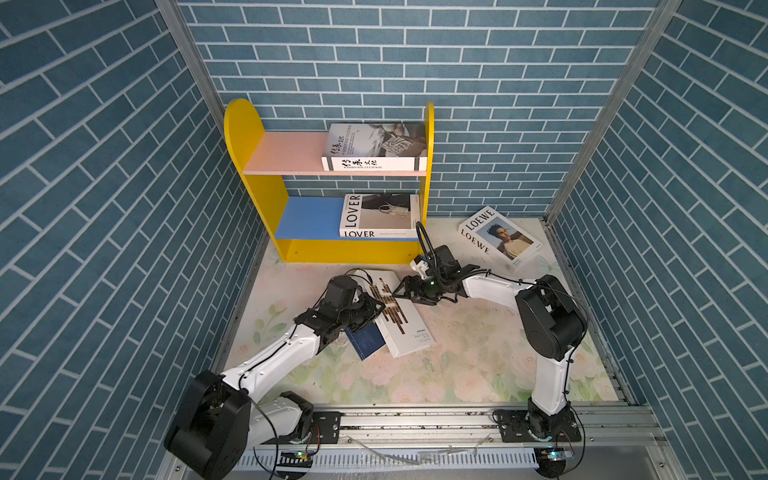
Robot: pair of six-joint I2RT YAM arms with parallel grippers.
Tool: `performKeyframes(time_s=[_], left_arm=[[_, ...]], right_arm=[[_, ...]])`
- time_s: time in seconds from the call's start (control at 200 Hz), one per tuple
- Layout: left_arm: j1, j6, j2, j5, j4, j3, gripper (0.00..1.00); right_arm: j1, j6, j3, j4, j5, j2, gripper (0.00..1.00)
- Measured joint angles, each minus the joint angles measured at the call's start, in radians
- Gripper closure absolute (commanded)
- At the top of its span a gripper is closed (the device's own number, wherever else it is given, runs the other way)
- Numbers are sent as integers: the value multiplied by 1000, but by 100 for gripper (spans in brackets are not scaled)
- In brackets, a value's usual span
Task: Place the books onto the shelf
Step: 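Grip the magazine edges with both grippers and tilt it upright, then lift the white magazine with both grippers up over the pink upper shelf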
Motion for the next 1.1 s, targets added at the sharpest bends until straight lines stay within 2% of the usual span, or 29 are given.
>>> performKeyframes(time_s=[0.15, 0.22, 0.32, 0.425, 0.55, 0.735, 0.87, 0.935, 1.1], left_arm=[[0, 44, -103, -1, -102, 56, 82], [0, 73, -151, 9, -160, 108, 86], [0, 120, -202, 38, -247, 200, 86], [1, 185, -232, 85, -355, 340, 86], [1, 264, -232, 134, -469, 545, 86], [6, 365, -220, 137, -586, 816, 85], [39, 396, -180, 147, -586, 931, 89], [79, 396, -130, 171, -559, 993, 88], [216, 312, 43, 235, -353, 1136, 88]], right_arm=[[-40, -8, 1, -50, 31, -158, 10], [-84, -10, 6, -71, 56, -250, 9], [-144, -11, 23, -101, 99, -367, 6], [-194, -19, 46, -153, 163, -471, 5], [-200, -68, 111, -256, 261, -550, 4], [-198, -131, 159, -386, 428, -656, 2], [-198, -153, 166, -410, 508, -708, 2], [-198, -166, 193, -406, 524, -705, 2], [-198, -178, 311, -330, 519, -657, 2]])
